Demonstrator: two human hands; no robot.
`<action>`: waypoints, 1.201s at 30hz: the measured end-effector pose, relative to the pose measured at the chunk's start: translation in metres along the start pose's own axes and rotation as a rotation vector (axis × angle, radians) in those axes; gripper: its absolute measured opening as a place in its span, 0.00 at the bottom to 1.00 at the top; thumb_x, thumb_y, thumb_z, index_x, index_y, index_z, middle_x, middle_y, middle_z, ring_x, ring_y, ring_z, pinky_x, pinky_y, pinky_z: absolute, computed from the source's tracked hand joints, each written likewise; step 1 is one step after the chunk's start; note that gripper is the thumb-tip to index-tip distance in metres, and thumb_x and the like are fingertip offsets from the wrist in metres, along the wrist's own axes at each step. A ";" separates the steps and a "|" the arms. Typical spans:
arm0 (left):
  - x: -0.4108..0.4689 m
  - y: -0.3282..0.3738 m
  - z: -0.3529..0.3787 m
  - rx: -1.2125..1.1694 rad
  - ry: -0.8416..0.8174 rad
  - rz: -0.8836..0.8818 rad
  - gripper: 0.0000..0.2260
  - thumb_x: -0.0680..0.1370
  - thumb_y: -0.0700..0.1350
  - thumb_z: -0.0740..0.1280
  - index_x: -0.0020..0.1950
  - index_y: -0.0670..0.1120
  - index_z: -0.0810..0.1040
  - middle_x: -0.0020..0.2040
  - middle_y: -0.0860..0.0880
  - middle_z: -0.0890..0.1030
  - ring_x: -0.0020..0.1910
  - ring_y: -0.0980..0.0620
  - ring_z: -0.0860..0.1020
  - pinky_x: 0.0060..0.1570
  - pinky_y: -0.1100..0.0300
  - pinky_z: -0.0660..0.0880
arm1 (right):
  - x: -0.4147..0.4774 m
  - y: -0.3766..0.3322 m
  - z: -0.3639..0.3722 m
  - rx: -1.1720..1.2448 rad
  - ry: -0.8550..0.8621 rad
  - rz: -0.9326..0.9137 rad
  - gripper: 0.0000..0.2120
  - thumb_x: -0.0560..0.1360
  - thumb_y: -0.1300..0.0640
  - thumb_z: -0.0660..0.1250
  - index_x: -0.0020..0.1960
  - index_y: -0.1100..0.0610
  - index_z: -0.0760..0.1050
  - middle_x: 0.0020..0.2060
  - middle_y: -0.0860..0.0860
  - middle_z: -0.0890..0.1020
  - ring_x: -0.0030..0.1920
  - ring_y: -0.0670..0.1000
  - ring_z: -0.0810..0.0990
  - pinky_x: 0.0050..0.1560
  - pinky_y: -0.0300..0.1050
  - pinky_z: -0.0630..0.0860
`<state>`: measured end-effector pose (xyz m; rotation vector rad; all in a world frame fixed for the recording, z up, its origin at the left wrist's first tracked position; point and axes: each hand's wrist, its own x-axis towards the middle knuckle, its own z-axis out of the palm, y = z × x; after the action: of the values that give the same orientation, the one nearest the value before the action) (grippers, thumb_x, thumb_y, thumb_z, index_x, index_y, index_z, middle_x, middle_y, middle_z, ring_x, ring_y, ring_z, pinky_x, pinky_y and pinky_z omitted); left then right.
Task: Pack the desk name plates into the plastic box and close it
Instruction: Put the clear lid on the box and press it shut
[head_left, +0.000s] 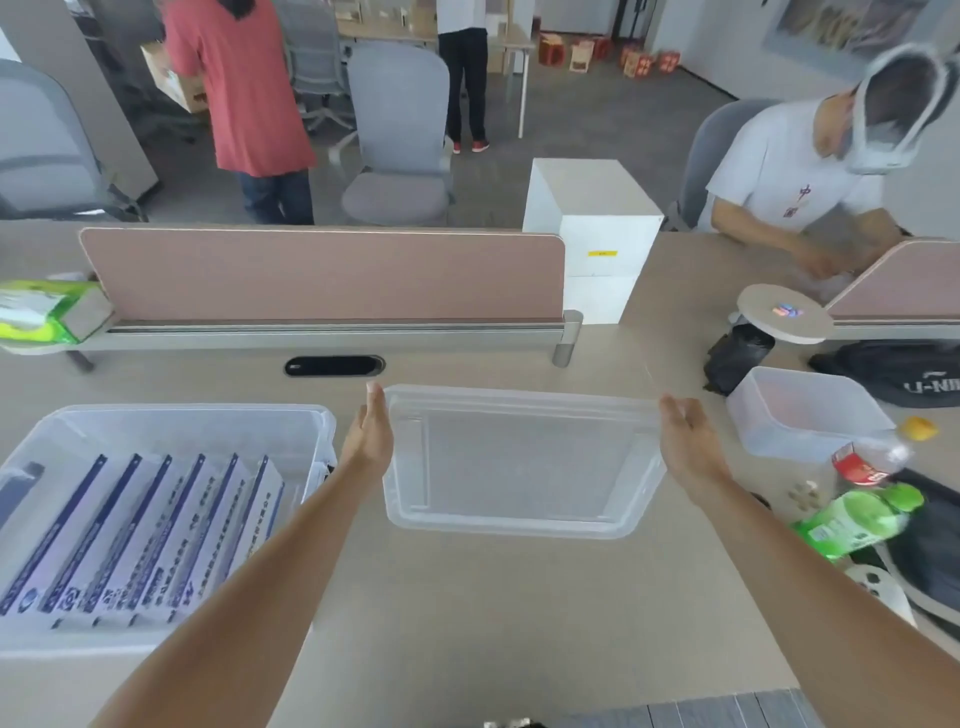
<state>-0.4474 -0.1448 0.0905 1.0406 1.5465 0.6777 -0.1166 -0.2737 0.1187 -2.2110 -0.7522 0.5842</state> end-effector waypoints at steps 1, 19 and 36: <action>-0.006 -0.004 -0.003 -0.043 -0.022 0.003 0.51 0.65 0.81 0.42 0.77 0.49 0.62 0.75 0.45 0.67 0.73 0.44 0.66 0.73 0.45 0.59 | -0.010 0.003 -0.002 -0.002 0.014 0.020 0.21 0.82 0.42 0.51 0.63 0.57 0.68 0.53 0.55 0.73 0.52 0.58 0.72 0.51 0.51 0.67; -0.062 -0.037 -0.040 -0.246 -0.188 -0.288 0.09 0.72 0.31 0.60 0.48 0.41 0.73 0.51 0.45 0.69 0.51 0.43 0.72 0.59 0.44 0.75 | -0.026 0.050 -0.038 0.027 -0.273 0.309 0.08 0.72 0.64 0.67 0.50 0.65 0.77 0.50 0.60 0.77 0.50 0.58 0.79 0.55 0.53 0.81; -0.125 -0.083 0.054 0.414 0.233 -0.182 0.11 0.75 0.47 0.62 0.52 0.42 0.67 0.41 0.45 0.75 0.41 0.44 0.75 0.42 0.56 0.71 | -0.016 0.172 -0.023 0.033 -0.464 0.519 0.08 0.78 0.62 0.60 0.41 0.64 0.69 0.36 0.58 0.69 0.31 0.53 0.66 0.31 0.42 0.63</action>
<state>-0.4150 -0.2984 0.0644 1.1320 2.0142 0.3677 -0.0564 -0.3937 0.0081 -2.2665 -0.3692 1.3886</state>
